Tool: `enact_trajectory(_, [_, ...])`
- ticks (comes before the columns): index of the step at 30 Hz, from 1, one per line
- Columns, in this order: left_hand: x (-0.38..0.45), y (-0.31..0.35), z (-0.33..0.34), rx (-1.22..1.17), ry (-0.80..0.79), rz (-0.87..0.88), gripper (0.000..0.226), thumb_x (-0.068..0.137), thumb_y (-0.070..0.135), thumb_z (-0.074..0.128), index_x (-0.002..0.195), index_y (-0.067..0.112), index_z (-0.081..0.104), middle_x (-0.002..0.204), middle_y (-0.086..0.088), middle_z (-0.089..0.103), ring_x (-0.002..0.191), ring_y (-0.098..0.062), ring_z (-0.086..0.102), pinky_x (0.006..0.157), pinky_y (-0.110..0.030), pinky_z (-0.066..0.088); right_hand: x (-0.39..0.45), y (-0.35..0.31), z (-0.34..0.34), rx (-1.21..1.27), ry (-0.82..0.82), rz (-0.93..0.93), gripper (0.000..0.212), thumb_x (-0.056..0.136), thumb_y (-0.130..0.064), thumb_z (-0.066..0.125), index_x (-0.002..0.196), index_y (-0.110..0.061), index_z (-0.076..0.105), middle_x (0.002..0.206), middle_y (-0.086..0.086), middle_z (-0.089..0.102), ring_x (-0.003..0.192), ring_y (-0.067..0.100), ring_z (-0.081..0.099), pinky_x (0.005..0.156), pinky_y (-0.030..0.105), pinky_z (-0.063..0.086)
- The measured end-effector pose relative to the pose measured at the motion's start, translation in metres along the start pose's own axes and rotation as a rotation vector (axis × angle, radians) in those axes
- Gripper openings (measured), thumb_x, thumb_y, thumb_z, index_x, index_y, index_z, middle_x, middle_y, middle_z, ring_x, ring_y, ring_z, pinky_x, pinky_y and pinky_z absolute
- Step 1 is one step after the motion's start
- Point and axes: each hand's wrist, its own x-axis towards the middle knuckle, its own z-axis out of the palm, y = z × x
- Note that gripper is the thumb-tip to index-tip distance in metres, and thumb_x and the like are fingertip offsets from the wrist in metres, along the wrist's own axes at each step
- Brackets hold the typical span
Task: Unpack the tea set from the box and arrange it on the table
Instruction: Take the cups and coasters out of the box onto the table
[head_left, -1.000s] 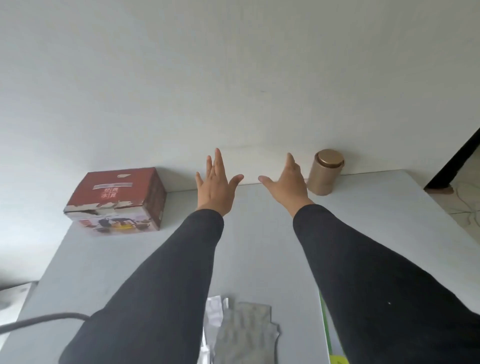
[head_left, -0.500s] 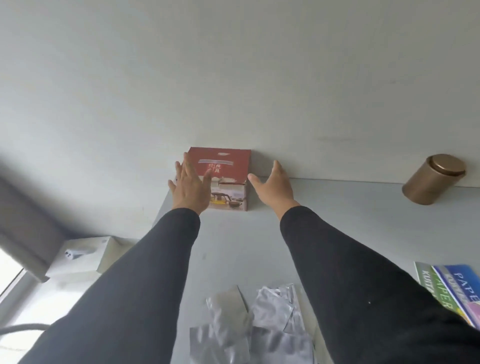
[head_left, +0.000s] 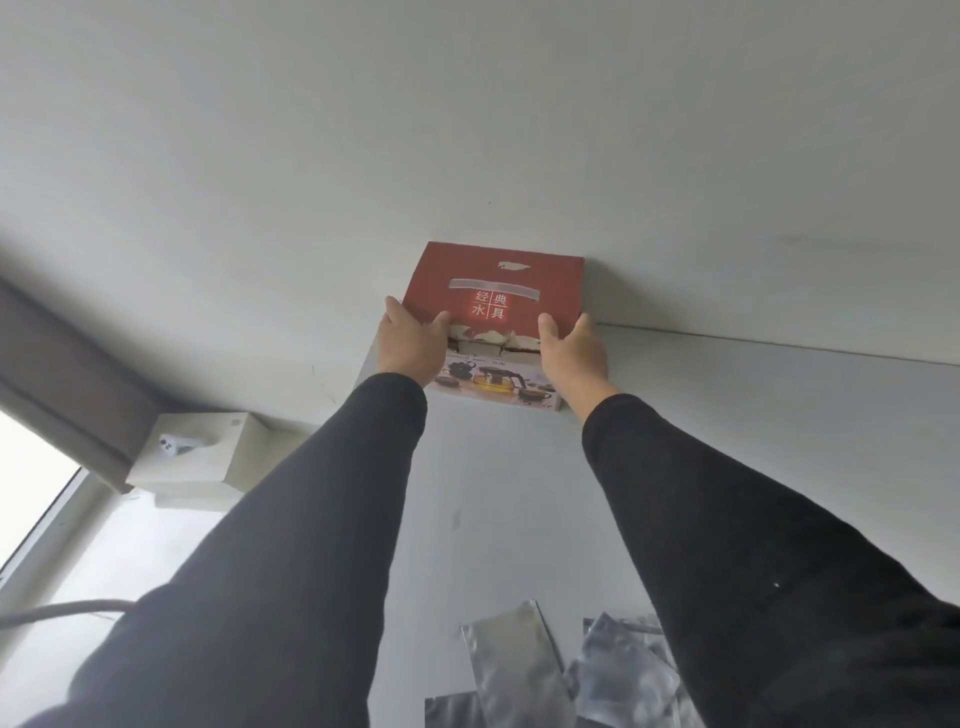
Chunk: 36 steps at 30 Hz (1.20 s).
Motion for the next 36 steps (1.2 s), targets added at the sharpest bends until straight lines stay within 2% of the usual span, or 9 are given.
enact_trajectory(2, [-0.001, 0.0, -0.002, -0.006, 0.009, -0.016, 0.051, 0.092, 0.035, 0.054, 0.132, 0.005, 0.041, 0.127, -0.01, 0.053, 0.118, -0.027, 0.051, 0.089, -0.029, 0.038, -0.003, -0.001, 0.002, 0.02, 0.028, 0.022, 0.053, 0.1, -0.036, 0.036, 0.142, -0.005, 0.027, 0.141, 0.012, 0.043, 0.125, 0.03, 0.046, 0.091, 0.032, 0.038])
enact_trajectory(10, [-0.039, -0.019, -0.019, 0.002, -0.013, -0.012, 0.053, 0.093, 0.036, 0.053, 0.134, 0.005, 0.038, 0.13, -0.012, 0.049, 0.12, -0.029, 0.05, 0.099, -0.037, 0.042, -0.049, 0.003, 0.006, 0.07, 0.044, 0.087, 0.044, 0.1, -0.031, 0.037, 0.138, -0.009, 0.033, 0.132, 0.01, 0.052, 0.113, 0.028, 0.053, 0.08, 0.028, 0.036])
enact_trajectory(19, [-0.097, -0.066, -0.042, 0.003, -0.03, 0.1, 0.054, 0.094, 0.037, 0.053, 0.134, 0.006, 0.037, 0.128, -0.011, 0.051, 0.116, -0.027, 0.052, 0.091, -0.032, 0.043, -0.119, 0.026, 0.015, 0.017, 0.075, 0.134, 0.052, 0.099, -0.033, 0.039, 0.145, -0.01, 0.026, 0.139, 0.01, 0.046, 0.124, 0.03, 0.048, 0.095, 0.032, 0.039])
enact_trajectory(22, [-0.102, -0.073, -0.047, -0.068, -0.081, 0.127, 0.051, 0.093, 0.032, 0.056, 0.133, 0.006, 0.037, 0.127, -0.011, 0.051, 0.115, -0.027, 0.051, 0.083, -0.027, 0.037, -0.131, 0.028, 0.027, -0.161, 0.276, 0.003, 0.057, 0.094, -0.031, 0.051, 0.143, -0.013, 0.028, 0.14, 0.01, 0.042, 0.127, 0.03, 0.044, 0.102, 0.043, 0.041])
enact_trajectory(24, [-0.104, -0.075, -0.049, -0.123, -0.102, 0.113, 0.051, 0.092, 0.028, 0.059, 0.132, 0.007, 0.038, 0.128, -0.012, 0.05, 0.115, -0.027, 0.05, 0.082, -0.025, 0.035, -0.143, 0.025, 0.04, -0.338, 0.484, -0.068, 0.046, 0.089, -0.025, 0.056, 0.131, -0.013, 0.041, 0.13, 0.011, 0.044, 0.121, 0.029, 0.043, 0.094, 0.042, 0.04])
enact_trajectory(26, [-0.105, -0.077, -0.051, -0.14, -0.115, 0.106, 0.051, 0.091, 0.025, 0.06, 0.133, 0.008, 0.038, 0.129, -0.011, 0.049, 0.117, -0.027, 0.049, 0.084, -0.025, 0.034, -0.157, 0.022, 0.054, -0.361, 0.555, -0.11, 0.027, 0.087, -0.019, 0.055, 0.112, -0.011, 0.052, 0.117, 0.011, 0.047, 0.111, 0.03, 0.046, 0.085, 0.039, 0.04])
enact_trajectory(29, [-0.104, -0.081, -0.053, -0.127, -0.134, 0.115, 0.053, 0.091, 0.02, 0.061, 0.136, 0.01, 0.035, 0.132, -0.009, 0.048, 0.121, -0.026, 0.048, 0.089, -0.026, 0.038, -0.167, 0.028, 0.072, -0.364, 0.478, -0.132, 0.019, 0.087, -0.017, 0.052, 0.103, -0.011, 0.058, 0.11, 0.009, 0.048, 0.105, 0.028, 0.048, 0.081, 0.036, 0.041])
enact_trajectory(34, [-0.1, -0.084, -0.053, -0.133, -0.155, 0.122, 0.056, 0.09, 0.018, 0.061, 0.139, 0.013, 0.033, 0.131, -0.009, 0.051, 0.121, -0.027, 0.05, 0.098, -0.033, 0.042, -0.171, 0.027, 0.08, -0.338, 0.359, -0.089, 0.033, 0.089, -0.021, 0.05, 0.12, -0.014, 0.059, 0.119, 0.009, 0.049, 0.113, 0.028, 0.048, 0.092, 0.039, 0.044])
enact_trajectory(36, [-0.1, -0.086, -0.054, -0.15, -0.16, 0.124, 0.057, 0.09, 0.018, 0.061, 0.139, 0.015, 0.033, 0.13, -0.008, 0.053, 0.12, -0.027, 0.052, 0.096, -0.034, 0.044, -0.172, 0.023, 0.083, -0.178, 0.243, 0.024, 0.041, 0.091, -0.025, 0.049, 0.13, -0.015, 0.052, 0.127, 0.009, 0.05, 0.113, 0.028, 0.051, 0.093, 0.041, 0.047])
